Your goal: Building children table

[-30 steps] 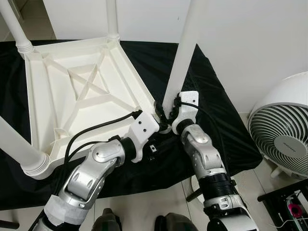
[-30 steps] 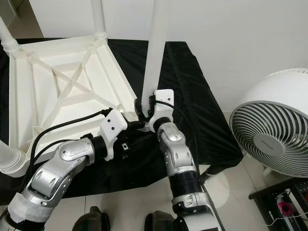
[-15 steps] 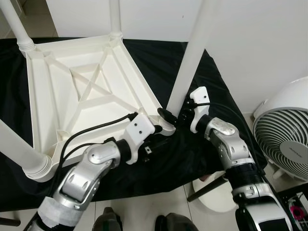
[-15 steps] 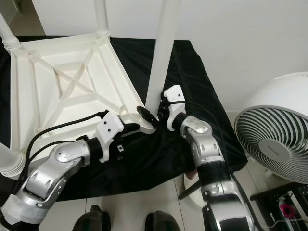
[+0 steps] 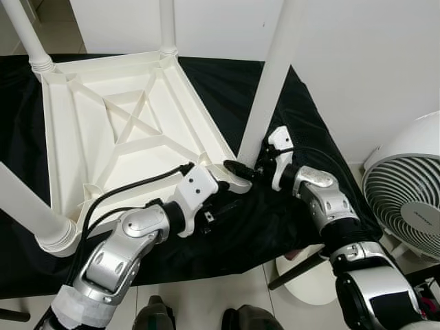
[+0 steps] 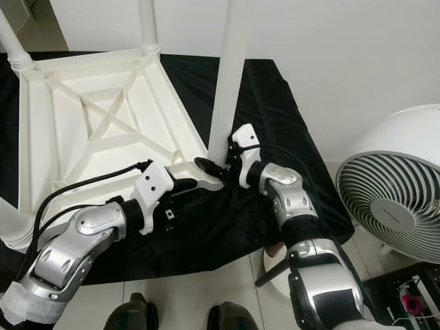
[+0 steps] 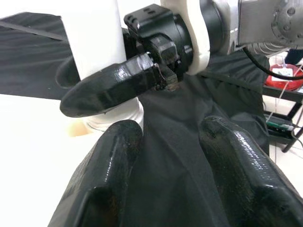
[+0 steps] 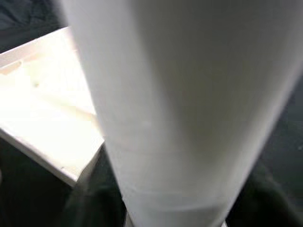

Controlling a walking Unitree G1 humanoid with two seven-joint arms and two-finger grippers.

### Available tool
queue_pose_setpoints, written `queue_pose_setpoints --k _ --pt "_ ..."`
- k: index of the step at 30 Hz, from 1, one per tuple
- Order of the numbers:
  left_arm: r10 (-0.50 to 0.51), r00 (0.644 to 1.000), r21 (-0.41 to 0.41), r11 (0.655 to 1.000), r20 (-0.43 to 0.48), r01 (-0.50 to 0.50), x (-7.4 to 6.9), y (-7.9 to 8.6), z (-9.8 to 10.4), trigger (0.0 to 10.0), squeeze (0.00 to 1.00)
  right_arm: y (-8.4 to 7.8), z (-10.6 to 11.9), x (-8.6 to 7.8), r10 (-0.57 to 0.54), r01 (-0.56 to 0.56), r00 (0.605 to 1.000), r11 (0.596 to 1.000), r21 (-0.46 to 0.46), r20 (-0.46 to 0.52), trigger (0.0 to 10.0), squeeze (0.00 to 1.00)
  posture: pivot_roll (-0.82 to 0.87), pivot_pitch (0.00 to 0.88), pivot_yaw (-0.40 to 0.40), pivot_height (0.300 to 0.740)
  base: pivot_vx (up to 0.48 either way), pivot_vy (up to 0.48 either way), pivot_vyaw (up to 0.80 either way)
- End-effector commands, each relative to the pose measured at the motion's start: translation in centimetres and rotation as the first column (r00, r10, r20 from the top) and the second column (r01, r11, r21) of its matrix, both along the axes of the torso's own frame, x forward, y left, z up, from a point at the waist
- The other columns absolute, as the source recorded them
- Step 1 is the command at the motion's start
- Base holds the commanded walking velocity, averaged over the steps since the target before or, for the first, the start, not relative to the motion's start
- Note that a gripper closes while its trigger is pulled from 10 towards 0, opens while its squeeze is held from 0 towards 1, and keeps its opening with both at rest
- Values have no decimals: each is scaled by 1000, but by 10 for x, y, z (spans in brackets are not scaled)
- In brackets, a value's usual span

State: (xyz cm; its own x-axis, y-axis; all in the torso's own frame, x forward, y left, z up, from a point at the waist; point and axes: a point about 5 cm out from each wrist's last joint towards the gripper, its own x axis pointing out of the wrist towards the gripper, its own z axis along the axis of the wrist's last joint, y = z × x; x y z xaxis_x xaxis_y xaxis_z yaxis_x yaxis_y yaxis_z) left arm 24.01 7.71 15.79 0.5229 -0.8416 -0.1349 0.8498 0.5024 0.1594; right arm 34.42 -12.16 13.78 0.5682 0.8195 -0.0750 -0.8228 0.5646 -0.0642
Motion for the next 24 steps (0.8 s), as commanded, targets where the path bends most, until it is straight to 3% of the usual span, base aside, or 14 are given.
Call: queue_pose_setpoints --k 1,9,10,12,15,19,20,21,22,23,24 --pt "1 1000 5 1000 -6 -1 -1 1 0 10000 0 -4 -1 2 -9 10 1000 1000 15 -16 0 0 44 15 -59 740 0 0 0" --pt "-9 1000 1 1000 -1 9 1 -2 2 10000 0 -12 0 4 -43 43 999 999 32 21 0 0 34 16 -51 740 0 0 0" --pt "-15 1000 1 1000 -2 15 0 -2 2 10000 0 -12 1 3 -77 75 996 996 52 35 10000 0 30 18 -51 740 0 0 0" --pt "-18 1000 1 1000 -4 18 -1 -2 1 10000 0 -11 2 3 -99 96 994 993 67 43 10000 0 29 19 -51 740 0 0 0" --pt "-20 1000 2 1000 -10 20 -2 -3 0 10000 0 -6 -3 0 -247 244 968 968 60 54 10000 0 27 25 -55 740 0 0 0" --pt "-19 1000 0 1000 -11 19 -2 -3 0 10000 0 -5 -4 0 -280 277 958 959 57 57 10000 0 27 25 -55 740 0 0 0" --pt "-19 1000 -3 1000 -12 18 -2 -4 0 10000 0 -4 -6 -1 -372 370 928 927 70 28 10000 0 25 26 -57 740 0 0 0" --pt "-19 1000 -3 1000 -12 18 -2 -4 0 10000 0 -4 -6 -1 -372 370 928 927 70 28 10000 0 25 26 -57 740 0 0 0" --pt "-19 1000 -5 1000 -14 19 -3 -4 -1 10000 0 -2 -8 -2 -465 463 885 883 78 2 10000 0 24 26 -60 740 0 0 0" --pt "-19 1000 -5 1000 -14 19 -3 -4 -1 10000 0 -2 -8 -2 -465 463 885 883 78 2 10000 0 24 26 -60 740 0 0 0" --pt "-19 1000 -8 1000 -15 19 -3 -5 -1 10000 0 0 -9 -4 -554 554 832 828 87 -20 10000 0 24 25 -61 740 0 0 0"
